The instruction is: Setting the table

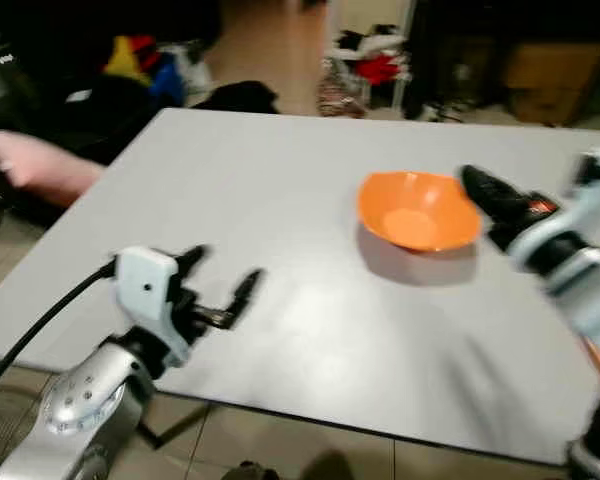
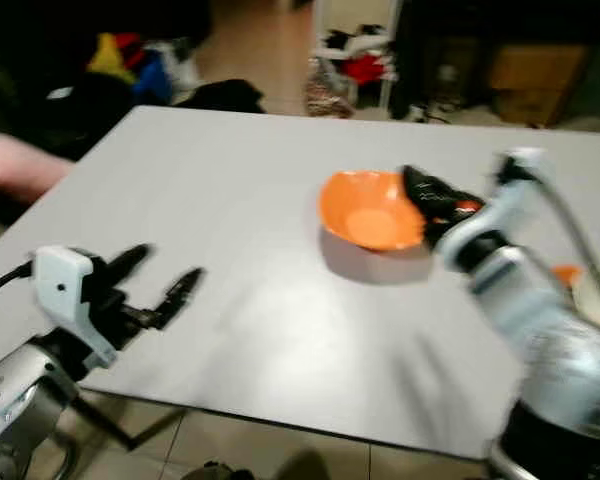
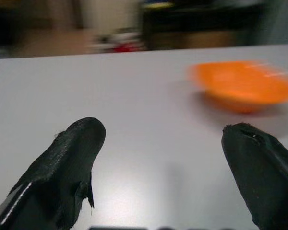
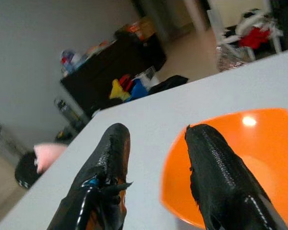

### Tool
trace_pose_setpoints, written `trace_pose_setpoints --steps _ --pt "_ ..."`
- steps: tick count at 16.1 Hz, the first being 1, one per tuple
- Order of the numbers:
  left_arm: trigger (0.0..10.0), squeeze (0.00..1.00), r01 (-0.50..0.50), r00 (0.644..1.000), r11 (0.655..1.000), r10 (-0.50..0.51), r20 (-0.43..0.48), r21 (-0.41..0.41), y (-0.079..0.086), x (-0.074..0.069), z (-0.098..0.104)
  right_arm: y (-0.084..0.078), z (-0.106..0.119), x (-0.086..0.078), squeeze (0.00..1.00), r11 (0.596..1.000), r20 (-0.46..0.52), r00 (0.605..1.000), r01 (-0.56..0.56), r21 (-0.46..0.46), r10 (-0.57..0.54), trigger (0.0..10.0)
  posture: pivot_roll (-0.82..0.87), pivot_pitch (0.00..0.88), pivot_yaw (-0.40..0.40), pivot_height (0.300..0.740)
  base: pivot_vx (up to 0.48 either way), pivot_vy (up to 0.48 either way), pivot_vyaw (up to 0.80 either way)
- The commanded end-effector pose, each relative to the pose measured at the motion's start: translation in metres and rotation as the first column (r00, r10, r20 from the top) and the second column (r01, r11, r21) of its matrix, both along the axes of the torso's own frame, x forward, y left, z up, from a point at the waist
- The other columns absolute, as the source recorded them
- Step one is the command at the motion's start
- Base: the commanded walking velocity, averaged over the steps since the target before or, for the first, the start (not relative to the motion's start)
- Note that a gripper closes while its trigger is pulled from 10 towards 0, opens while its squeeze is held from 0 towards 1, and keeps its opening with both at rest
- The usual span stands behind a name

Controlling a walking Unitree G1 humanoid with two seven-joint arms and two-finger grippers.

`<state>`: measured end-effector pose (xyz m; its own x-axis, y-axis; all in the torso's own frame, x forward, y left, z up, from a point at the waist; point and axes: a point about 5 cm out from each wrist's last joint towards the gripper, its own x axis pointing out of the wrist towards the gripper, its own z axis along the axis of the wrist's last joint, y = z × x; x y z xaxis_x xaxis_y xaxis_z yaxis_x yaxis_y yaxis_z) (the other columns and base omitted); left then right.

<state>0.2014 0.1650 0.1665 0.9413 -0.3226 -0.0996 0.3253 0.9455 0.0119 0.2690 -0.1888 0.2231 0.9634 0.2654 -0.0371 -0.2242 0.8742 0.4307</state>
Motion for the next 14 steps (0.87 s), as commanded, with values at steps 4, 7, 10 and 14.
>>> trace_pose_setpoints --steps 4,7,10,14 --pt "10.0 0.00 -0.188 0.978 0.979 0.180 0.103 0.076 0.011 0.003 0.015 0.038 0.000 0.005 0.00 0.994 0.055 0.998 -0.039 -0.097 0.044 10.0 -0.03 0.000 0.039 0.740 0.000 0.000 0.80" --pt "10.0 0.00 -0.240 0.966 0.965 0.228 0.120 0.102 0.013 0.005 0.015 0.055 -0.015 0.001 0.00 0.964 0.110 0.989 -0.072 -0.255 0.102 10.0 -0.04 0.000 0.055 0.740 0.000 0.000 0.80" --pt "10.0 0.00 -0.225 0.969 0.966 0.209 0.131 0.125 0.007 0.010 0.014 0.058 -0.024 0.001 0.00 0.960 0.097 0.990 -0.076 -0.269 0.106 10.0 -0.04 0.000 0.061 0.740 0.000 0.000 0.80" --pt "10.0 0.00 -0.237 0.968 0.965 0.225 0.111 0.111 0.005 0.006 0.009 0.057 -0.045 -0.011 0.00 0.926 0.060 0.990 -0.100 -0.363 0.131 10.0 -0.05 0.000 0.065 0.740 0.000 0.000 0.80"
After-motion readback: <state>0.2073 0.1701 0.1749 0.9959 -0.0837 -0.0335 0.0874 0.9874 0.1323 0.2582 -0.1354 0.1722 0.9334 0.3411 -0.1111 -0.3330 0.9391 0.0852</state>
